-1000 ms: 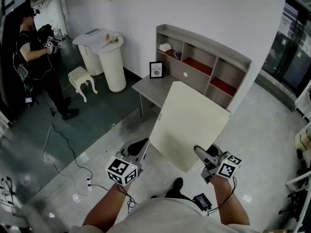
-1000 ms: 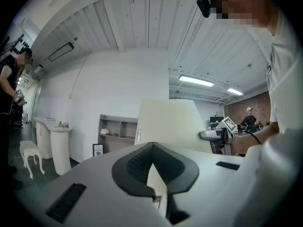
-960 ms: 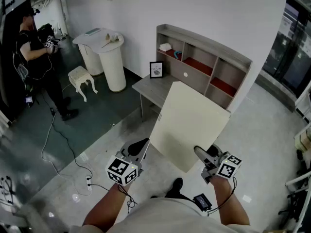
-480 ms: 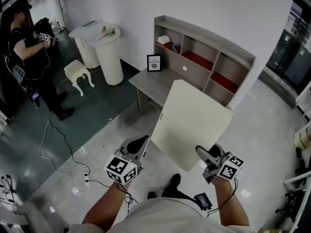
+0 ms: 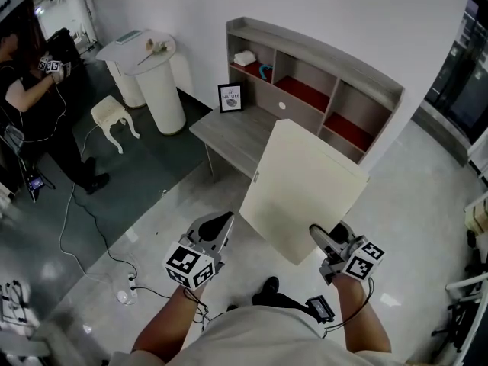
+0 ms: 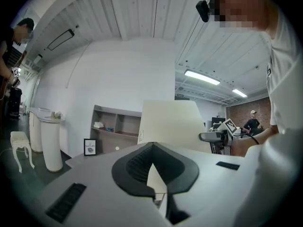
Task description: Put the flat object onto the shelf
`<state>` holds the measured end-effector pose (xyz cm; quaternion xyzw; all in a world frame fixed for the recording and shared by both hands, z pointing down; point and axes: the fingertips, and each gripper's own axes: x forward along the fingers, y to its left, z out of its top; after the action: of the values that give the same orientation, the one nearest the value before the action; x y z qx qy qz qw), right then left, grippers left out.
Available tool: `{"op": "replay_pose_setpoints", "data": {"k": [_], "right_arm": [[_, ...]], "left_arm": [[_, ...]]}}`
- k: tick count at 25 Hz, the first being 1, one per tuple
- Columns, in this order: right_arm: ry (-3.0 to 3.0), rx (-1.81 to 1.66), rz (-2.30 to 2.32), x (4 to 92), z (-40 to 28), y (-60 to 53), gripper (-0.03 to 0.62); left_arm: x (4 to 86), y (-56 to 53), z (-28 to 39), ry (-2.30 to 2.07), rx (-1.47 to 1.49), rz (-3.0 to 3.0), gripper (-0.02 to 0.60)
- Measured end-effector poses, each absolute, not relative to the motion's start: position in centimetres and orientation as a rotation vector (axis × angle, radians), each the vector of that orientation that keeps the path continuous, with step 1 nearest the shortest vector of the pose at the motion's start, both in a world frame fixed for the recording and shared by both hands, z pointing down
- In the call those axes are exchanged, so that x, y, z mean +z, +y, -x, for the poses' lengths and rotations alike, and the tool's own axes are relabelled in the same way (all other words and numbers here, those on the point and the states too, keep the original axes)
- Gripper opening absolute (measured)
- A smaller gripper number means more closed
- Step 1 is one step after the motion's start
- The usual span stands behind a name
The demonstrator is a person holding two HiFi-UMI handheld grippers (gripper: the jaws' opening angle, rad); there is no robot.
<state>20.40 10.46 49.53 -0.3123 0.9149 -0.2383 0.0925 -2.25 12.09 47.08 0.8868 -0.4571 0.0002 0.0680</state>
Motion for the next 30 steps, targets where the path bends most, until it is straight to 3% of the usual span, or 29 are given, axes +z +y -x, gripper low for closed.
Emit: {"op": "replay_pose_setpoints", "data": {"k": [14,30], "right_arm": [[2.697,-0.696,0.930,49.1,-28.9,0.5,0.290],[2.697,-0.684,0.963,49.0,-25.7,-7.4,0.290]], "left_arm": [[47.4,2.5,-5.3,-1.401,0.022,-2.653,0.012],[47.4,-7.3,-3.4,-1.328,0.033,-2.697,0.012]]}}
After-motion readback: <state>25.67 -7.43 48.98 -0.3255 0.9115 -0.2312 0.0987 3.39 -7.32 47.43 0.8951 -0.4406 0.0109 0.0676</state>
